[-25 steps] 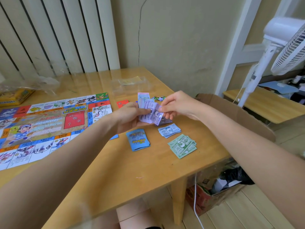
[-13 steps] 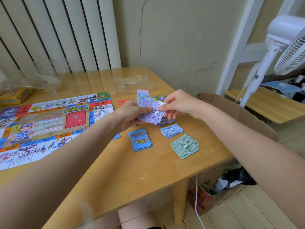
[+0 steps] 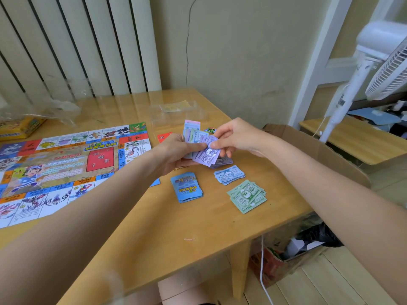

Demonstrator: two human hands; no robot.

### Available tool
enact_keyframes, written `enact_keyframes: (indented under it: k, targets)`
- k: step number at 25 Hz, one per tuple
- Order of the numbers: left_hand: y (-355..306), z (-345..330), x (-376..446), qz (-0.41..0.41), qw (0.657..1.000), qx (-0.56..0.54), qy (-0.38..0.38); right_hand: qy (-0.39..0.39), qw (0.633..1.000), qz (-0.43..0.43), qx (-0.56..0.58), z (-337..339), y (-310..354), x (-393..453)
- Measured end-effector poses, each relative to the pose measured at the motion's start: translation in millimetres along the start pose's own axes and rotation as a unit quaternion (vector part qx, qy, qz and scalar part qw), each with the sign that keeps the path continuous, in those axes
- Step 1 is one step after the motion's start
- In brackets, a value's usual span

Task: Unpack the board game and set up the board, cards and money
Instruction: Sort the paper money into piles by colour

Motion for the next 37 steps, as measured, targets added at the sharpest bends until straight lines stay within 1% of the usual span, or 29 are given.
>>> enact_keyframes:
  k: [3, 7, 9, 11, 12, 14, 15, 17, 18, 19, 20, 21, 22, 23, 24, 25, 26, 28, 30, 31, 33, 37]
  targets:
    - [-1, -3, 3, -0.009, 0.999, -0.042, 0.021, -0.018, 1.0, 0.0, 0.004, 6, 2, 0]
    - [0, 7, 7, -0.019, 0.999, -0.022, -0.037, -0.018, 1.0, 0.003, 0.007, 6, 4, -3]
    - [-1, 7, 7, -0.017, 0.999, -0.019, -0.047, -0.016, 1.0, 0.003, 0.013, 5, 3, -3]
    - [-5, 9, 8, -0.017, 0.997, -0.038, -0.06, -0.036, 0.999, -0.01, 0.04, 10, -1, -2]
    - [-5, 14, 8, -0.013, 0.995, -0.055, -0.077, -0.064, 0.996, -0.026, 0.058, 18, -7, -1]
    - [-1, 23, 8, 0.008, 0.992, -0.078, -0.1, -0.128, 0.985, -0.07, 0.094, 34, -21, -1]
    - [5, 23, 7, 0.027, 0.993, -0.075, -0.091, -0.145, 0.98, -0.087, 0.109, 38, -27, -2]
    - [18, 15, 4, 0.075, 0.995, -0.053, -0.047, -0.134, 0.976, -0.116, 0.127, 30, -38, -2]
    - [23, 9, 2, 0.094, 0.994, -0.046, -0.03, -0.123, 0.979, -0.129, 0.095, 24, -42, -1]
    - [26, 5, 2, 0.105, 0.993, -0.046, -0.019, -0.117, 0.983, -0.138, 0.026, 19, -43, -2]
    - [26, 1, 2, 0.11, 0.993, -0.049, -0.014, -0.116, 0.98, -0.139, -0.087, 20, -43, 1]
    - [26, -2, 3, 0.111, 0.992, -0.051, -0.012, -0.103, 0.962, -0.134, -0.215, 18, -39, 3]
    - [25, -3, 5, 0.112, 0.992, -0.053, -0.013, -0.098, 0.935, -0.126, -0.318, 18, -35, 4]
    - [25, -3, 7, 0.114, 0.992, -0.055, -0.016, -0.102, 0.907, -0.116, -0.393, 18, -30, 5]
    - [25, -3, 8, 0.115, 0.992, -0.056, -0.018, -0.108, 0.889, -0.111, -0.432, 20, -28, 5]
    - [25, -2, 9, 0.118, 0.991, -0.056, -0.019, -0.111, 0.882, -0.1, -0.447, 21, -25, 5]
    - [26, -2, 9, 0.121, 0.991, -0.054, -0.018, -0.106, 0.887, -0.086, -0.442, 20, -23, 5]
    - [26, -1, 8, 0.124, 0.991, -0.049, -0.017, -0.073, 0.915, -0.048, -0.393, 16, -20, 7]
    - [26, 1, 8, 0.123, 0.991, -0.048, -0.019, -0.004, 0.934, -0.025, -0.357, 7, -16, 6]
    - [26, 2, 8, 0.122, 0.991, -0.048, -0.02, 0.034, 0.935, -0.025, -0.352, 3, -17, 6]
    - [27, 2, 8, 0.123, 0.991, -0.047, -0.024, 0.087, 0.919, -0.035, -0.382, -2, -21, 9]
    - [25, 3, 8, 0.121, 0.99, -0.059, -0.035, 0.124, 0.88, -0.028, -0.458, -10, -23, 16]
Point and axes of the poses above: each hand's wrist, its own x-axis towards the middle knuckle, its own z-axis out of the back of the hand, y = z × x, the point moved 9 cm from there along x, towards the middle knuckle, and after that the axes turned 8 degrees about x, right-handed, at the moved point
